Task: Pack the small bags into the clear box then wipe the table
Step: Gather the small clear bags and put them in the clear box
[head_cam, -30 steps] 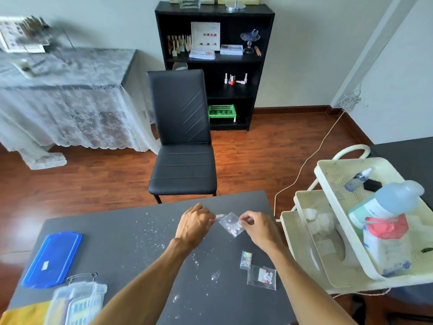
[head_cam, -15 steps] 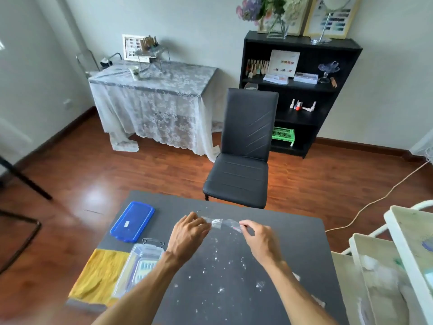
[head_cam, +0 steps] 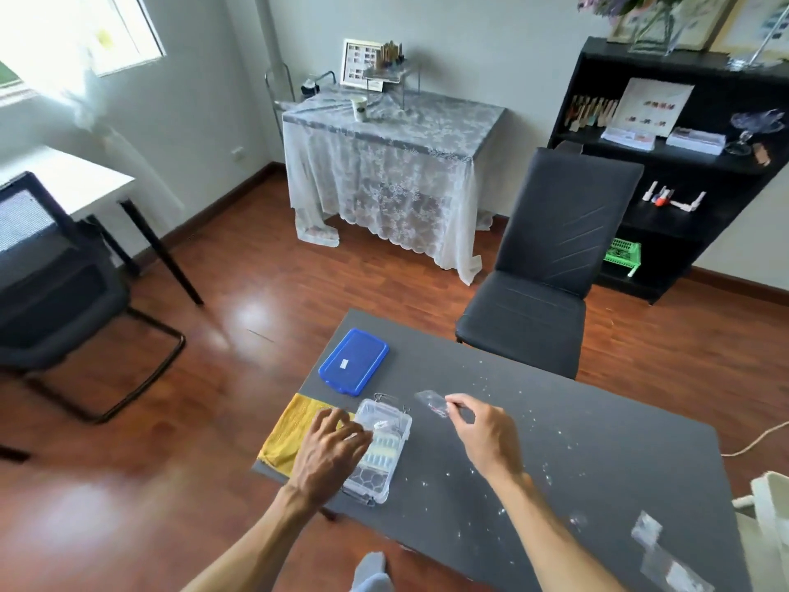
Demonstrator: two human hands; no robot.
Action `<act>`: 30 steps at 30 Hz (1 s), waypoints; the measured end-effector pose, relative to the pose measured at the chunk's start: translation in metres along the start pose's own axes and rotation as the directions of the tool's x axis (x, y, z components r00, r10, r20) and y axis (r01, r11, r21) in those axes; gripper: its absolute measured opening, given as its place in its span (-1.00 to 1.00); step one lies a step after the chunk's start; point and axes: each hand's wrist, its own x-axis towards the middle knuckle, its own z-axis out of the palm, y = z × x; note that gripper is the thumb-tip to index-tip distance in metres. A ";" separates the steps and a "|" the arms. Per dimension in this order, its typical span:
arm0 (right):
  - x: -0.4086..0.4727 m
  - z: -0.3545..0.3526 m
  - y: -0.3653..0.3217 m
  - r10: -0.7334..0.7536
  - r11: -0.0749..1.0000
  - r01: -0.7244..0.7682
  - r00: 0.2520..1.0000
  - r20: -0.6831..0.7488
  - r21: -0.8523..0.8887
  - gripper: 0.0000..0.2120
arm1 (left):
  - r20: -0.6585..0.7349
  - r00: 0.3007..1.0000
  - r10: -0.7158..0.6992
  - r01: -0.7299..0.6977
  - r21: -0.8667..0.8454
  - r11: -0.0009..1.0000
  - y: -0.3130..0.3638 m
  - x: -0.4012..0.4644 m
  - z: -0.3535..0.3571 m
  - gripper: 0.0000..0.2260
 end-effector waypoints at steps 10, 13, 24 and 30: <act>-0.018 0.020 -0.033 -0.041 0.999 0.041 0.999 -0.035 -0.012 -0.90 | 0.262 0.961 0.087 -0.072 -0.065 0.995 -0.007 -0.008 0.013 -0.73; -0.020 0.023 -0.038 -0.042 0.999 0.041 0.997 -0.065 -0.022 -0.89 | 0.318 0.946 0.065 -0.051 -0.052 0.997 -0.008 0.002 0.017 -0.73; -0.053 0.043 -0.062 -0.311 0.948 0.304 0.948 -0.071 -0.092 -0.80 | 0.246 0.966 -0.081 0.127 -0.178 0.976 -0.038 -0.029 0.020 -0.49; -0.065 0.064 -0.068 -0.361 0.913 0.375 0.926 0.109 -0.158 -0.80 | 0.295 0.950 -0.100 0.173 -0.232 0.957 -0.040 -0.040 0.023 -0.51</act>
